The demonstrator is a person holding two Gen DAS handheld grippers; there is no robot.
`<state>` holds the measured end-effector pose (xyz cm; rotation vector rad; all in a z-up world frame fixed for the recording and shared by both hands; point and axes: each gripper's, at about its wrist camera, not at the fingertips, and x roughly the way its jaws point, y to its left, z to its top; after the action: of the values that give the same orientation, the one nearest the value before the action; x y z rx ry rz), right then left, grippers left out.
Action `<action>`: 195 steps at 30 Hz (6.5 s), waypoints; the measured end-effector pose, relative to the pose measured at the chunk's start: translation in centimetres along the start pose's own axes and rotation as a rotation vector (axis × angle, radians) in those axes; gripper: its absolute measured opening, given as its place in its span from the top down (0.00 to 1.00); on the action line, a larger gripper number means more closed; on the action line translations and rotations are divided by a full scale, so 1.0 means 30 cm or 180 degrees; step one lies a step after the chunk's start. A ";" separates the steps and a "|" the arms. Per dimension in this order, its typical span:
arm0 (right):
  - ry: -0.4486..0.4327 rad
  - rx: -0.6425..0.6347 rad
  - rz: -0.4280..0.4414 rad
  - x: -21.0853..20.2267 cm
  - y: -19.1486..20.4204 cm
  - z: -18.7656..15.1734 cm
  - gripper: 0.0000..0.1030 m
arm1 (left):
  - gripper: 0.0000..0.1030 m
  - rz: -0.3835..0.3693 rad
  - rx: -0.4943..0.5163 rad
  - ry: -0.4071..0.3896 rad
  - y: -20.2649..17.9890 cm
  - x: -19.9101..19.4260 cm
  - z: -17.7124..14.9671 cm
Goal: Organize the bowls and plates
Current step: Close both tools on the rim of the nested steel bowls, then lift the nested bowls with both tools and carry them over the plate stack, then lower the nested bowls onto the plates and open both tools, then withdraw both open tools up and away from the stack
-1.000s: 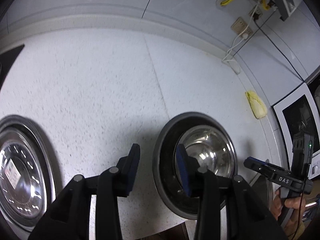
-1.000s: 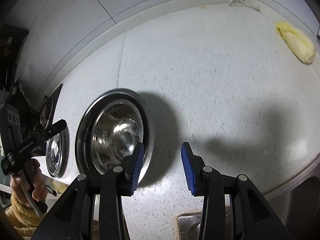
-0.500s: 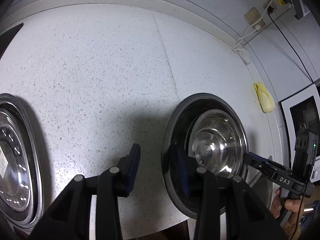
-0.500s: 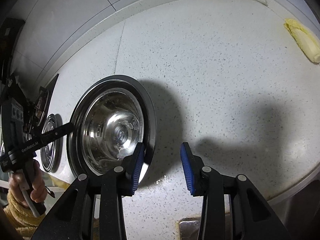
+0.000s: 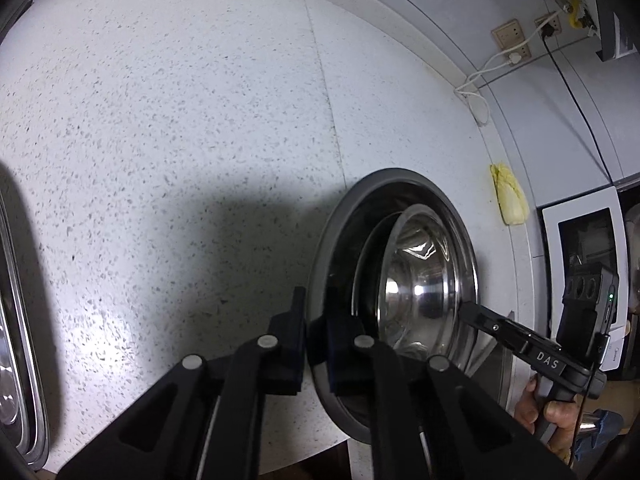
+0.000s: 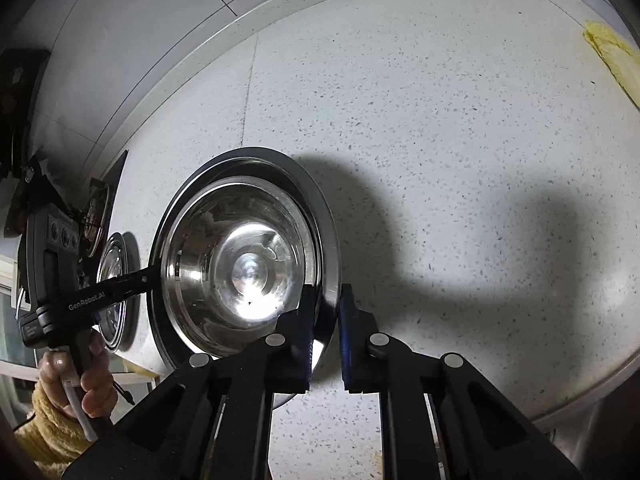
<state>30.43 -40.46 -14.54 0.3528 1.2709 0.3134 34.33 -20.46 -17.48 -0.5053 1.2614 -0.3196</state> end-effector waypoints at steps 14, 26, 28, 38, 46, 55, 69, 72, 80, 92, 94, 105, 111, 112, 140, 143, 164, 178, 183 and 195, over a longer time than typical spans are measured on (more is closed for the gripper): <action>-0.0153 -0.0001 0.0002 -0.089 0.055 0.029 0.91 | 0.93 -0.0112 -0.0001 -0.0135 0.005 -0.131 0.021; -0.0195 -0.0414 0.0235 -0.118 0.344 0.094 0.91 | 0.93 -0.0117 -0.0196 -0.0523 0.155 -0.464 0.036; -0.0171 -0.0536 0.0279 -0.101 0.411 0.101 0.91 | 0.93 -0.0060 -0.0265 -0.0588 0.202 -0.529 0.032; -0.0038 -0.0964 0.0603 -0.037 0.682 0.095 0.91 | 0.93 0.0186 -0.0596 -0.0886 0.393 -0.799 -0.022; -0.0111 -0.0995 0.0595 -0.009 0.818 0.021 0.91 | 0.93 0.0119 -0.0689 -0.0922 0.547 -0.916 -0.074; -0.0111 -0.0747 0.0577 0.033 0.936 -0.091 0.90 | 0.93 0.0142 -0.0633 -0.0813 0.702 -1.030 -0.125; 0.0116 -0.0844 0.0473 0.136 0.965 -0.177 0.90 | 0.93 0.0233 -0.0847 -0.0845 0.840 -1.013 -0.218; 0.0158 -0.0835 0.0449 0.170 0.966 -0.191 0.90 | 0.93 0.0235 -0.0908 -0.0804 0.876 -0.978 -0.223; 0.0237 -0.0725 0.0335 0.267 0.936 -0.208 0.90 | 0.93 0.0307 -0.0924 -0.0718 0.937 -0.886 -0.209; 0.0213 -0.0590 0.0269 0.332 0.900 -0.221 0.90 | 0.93 0.0329 -0.0894 -0.0663 0.991 -0.788 -0.192; 0.0203 -0.0580 0.0257 0.338 0.897 -0.223 0.89 | 0.93 0.0291 -0.0881 -0.0670 0.997 -0.785 -0.190; 0.0152 -0.0481 0.0231 0.337 0.875 -0.221 0.89 | 0.92 0.0282 -0.0860 -0.0646 0.990 -0.757 -0.185; 0.0185 -0.0483 0.0309 0.340 0.857 -0.212 0.89 | 0.91 0.0355 -0.0866 -0.0654 0.972 -0.750 -0.196; 0.0196 -0.0475 0.0340 0.340 0.853 -0.210 0.89 | 0.90 0.0371 -0.0873 -0.0643 0.971 -0.746 -0.198; 0.0137 -0.0642 0.0214 0.357 0.872 -0.207 0.88 | 0.89 0.0679 -0.0657 -0.0746 0.935 -0.723 -0.198; 0.0090 -0.0678 0.0245 0.349 0.876 -0.208 0.88 | 0.84 0.0836 -0.0609 -0.0823 0.927 -0.729 -0.202; -0.0819 -0.0863 0.0101 0.183 0.929 -0.276 0.59 | 0.60 0.1444 -0.0010 -0.1419 0.778 -0.877 -0.256; -0.1434 -0.0813 -0.0169 -0.032 0.831 -0.418 0.25 | 0.60 0.1451 0.0268 -0.1694 0.641 -0.972 -0.397; -0.1669 -0.0760 -0.0261 -0.115 0.797 -0.475 0.14 | 0.60 0.1428 0.0309 -0.1785 0.598 -1.017 -0.468; -0.1949 -0.0845 -0.0558 -0.249 0.750 -0.578 0.04 | 0.60 0.1563 0.0474 -0.1913 0.513 -1.095 -0.589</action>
<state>10.99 -21.78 -2.92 0.0920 0.6416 0.1979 7.45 5.59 -2.45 -0.1297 0.7307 0.1503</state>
